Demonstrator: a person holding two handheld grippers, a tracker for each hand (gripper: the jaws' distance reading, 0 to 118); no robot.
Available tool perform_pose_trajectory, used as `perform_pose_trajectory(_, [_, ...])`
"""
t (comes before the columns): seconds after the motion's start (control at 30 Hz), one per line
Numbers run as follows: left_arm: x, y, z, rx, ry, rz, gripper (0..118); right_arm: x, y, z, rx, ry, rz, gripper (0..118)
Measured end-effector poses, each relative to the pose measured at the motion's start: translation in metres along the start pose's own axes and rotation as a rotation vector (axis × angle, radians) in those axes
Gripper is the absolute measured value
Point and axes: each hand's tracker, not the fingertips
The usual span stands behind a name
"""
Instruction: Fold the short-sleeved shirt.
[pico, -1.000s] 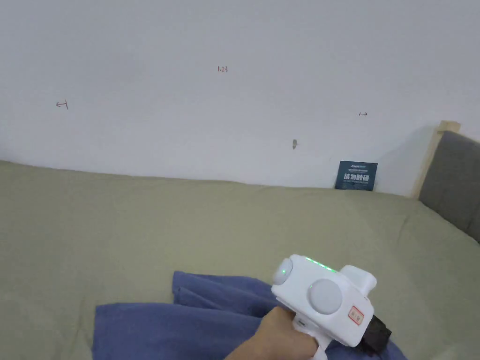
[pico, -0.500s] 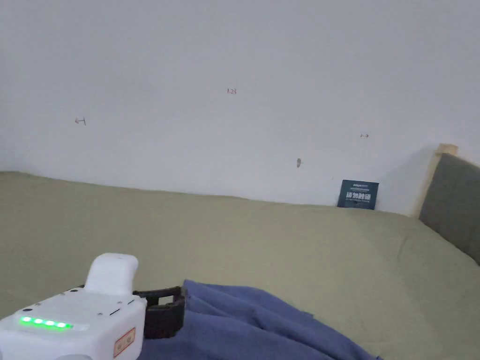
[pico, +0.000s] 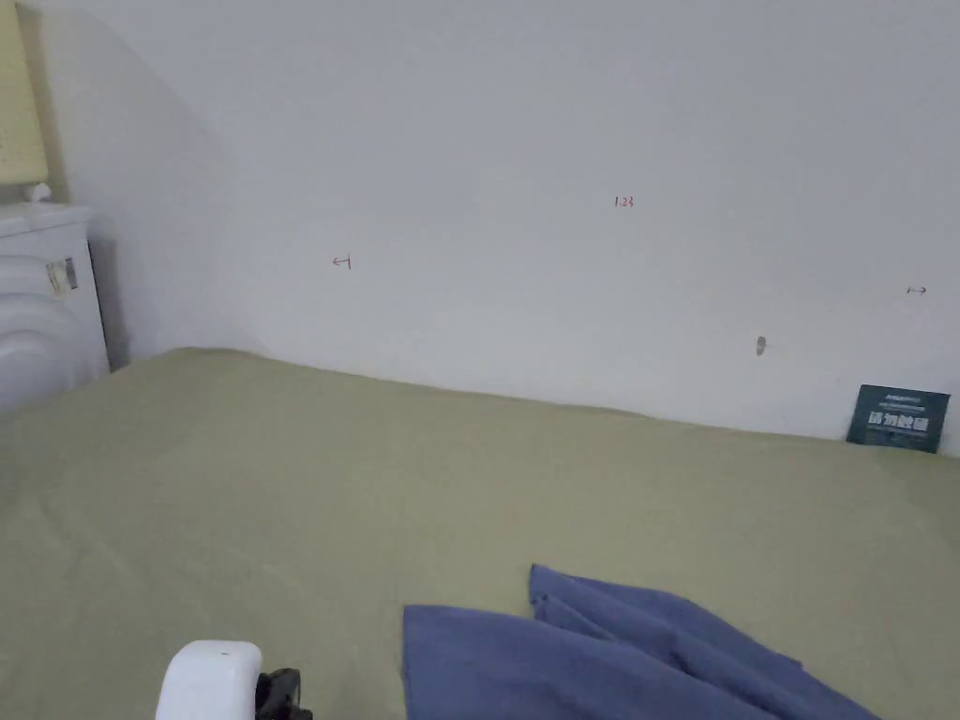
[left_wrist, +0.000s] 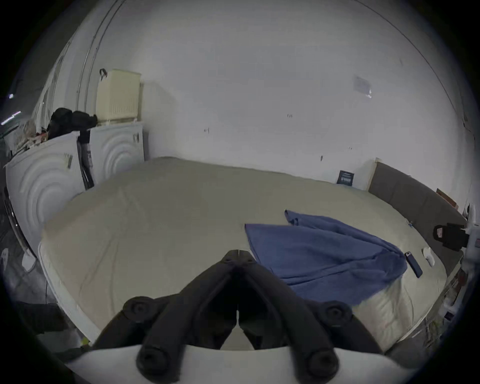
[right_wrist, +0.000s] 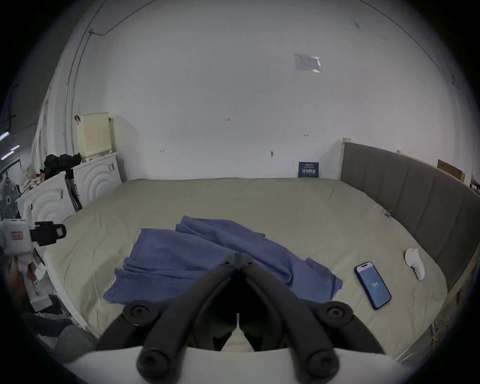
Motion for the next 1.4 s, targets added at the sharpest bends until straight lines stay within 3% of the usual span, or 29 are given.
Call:
perform_pose_trajectory(0.1, [0.001,0.014,-0.037,-0.084,-0.054,-0.022,3,-0.003,0.003,-0.007,-0.016,-0.006,0.015,0])
perform_pose_trajectory(0.13, [0.003,0.021,-0.055,-0.107,-0.08,-0.033,16,-0.001,0.004,-0.011,-0.023,-0.011,0.019,0])
perform_pose_trajectory(0.17, [0.003,0.026,-0.071,-0.098,-0.12,-0.027,42,0.0,0.004,-0.016,-0.028,-0.019,0.022,0])
perform_pose_trajectory(0.23, [0.005,0.043,-0.116,-0.171,-0.193,-0.007,116,0.004,0.007,-0.026,-0.034,-0.031,0.021,0])
perform_pose_trajectory(0.27, [0.009,0.049,-0.141,-0.227,-0.194,-0.005,118,0.007,0.008,-0.03,-0.037,-0.032,0.021,0])
perform_pose_trajectory(0.6, [0.056,0.064,-0.334,-0.584,-0.107,-0.147,118,0.032,0.003,-0.062,-0.111,-0.079,0.058,0])
perform_pose_trajectory(0.77, [0.061,0.055,-0.354,-0.641,-0.06,-0.093,117,0.043,-0.005,-0.085,-0.19,-0.105,0.069,0])
perform_pose_trajectory(0.8, [0.063,0.054,-0.35,-0.644,-0.056,-0.1,110,0.045,-0.006,-0.088,-0.195,-0.104,0.059,0])
perform_pose_trajectory(0.87, [0.068,0.052,-0.347,-0.649,-0.014,-0.138,67,0.049,-0.007,-0.093,-0.217,-0.097,0.025,0])
perform_pose_trajectory(0.93, [0.072,0.049,-0.328,-0.621,0.006,-0.158,57,0.056,-0.01,-0.105,-0.263,-0.08,-0.013,3])
perform_pose_trajectory(0.97, [0.072,0.048,-0.326,-0.601,-0.008,-0.139,46,0.06,-0.012,-0.111,-0.271,-0.08,-0.026,11])
perform_pose_trajectory(1.0, [0.073,0.048,-0.325,-0.61,-0.019,-0.133,35,0.064,-0.015,-0.118,-0.279,-0.085,-0.046,33])
perform_pose_trajectory(1.03, [0.073,0.05,-0.32,-0.598,-0.017,-0.148,11,0.069,-0.017,-0.125,-0.307,-0.07,-0.065,74])
perform_pose_trajectory(1.07, [0.073,0.051,-0.318,-0.588,-0.045,-0.153,6,0.074,-0.019,-0.133,-0.346,-0.061,-0.086,99])
perform_pose_trajectory(1.1, [0.073,0.052,-0.316,-0.587,-0.103,-0.138,6,0.078,-0.02,-0.142,-0.4,-0.062,-0.119,109])
perform_pose_trajectory(1.27, [0.074,0.052,-0.312,-0.594,-0.079,-0.18,6,0.094,-0.025,-0.17,-0.474,-0.061,-0.174,106])
perform_pose_trajectory(1.37, [0.072,0.053,-0.312,-0.595,-0.09,-0.171,6,0.106,-0.042,-0.192,-0.564,-0.169,-0.131,106])
perform_pose_trajectory(1.4, [0.071,0.052,-0.31,-0.593,-0.094,-0.17,6,0.108,-0.045,-0.195,-0.592,-0.181,-0.127,101])
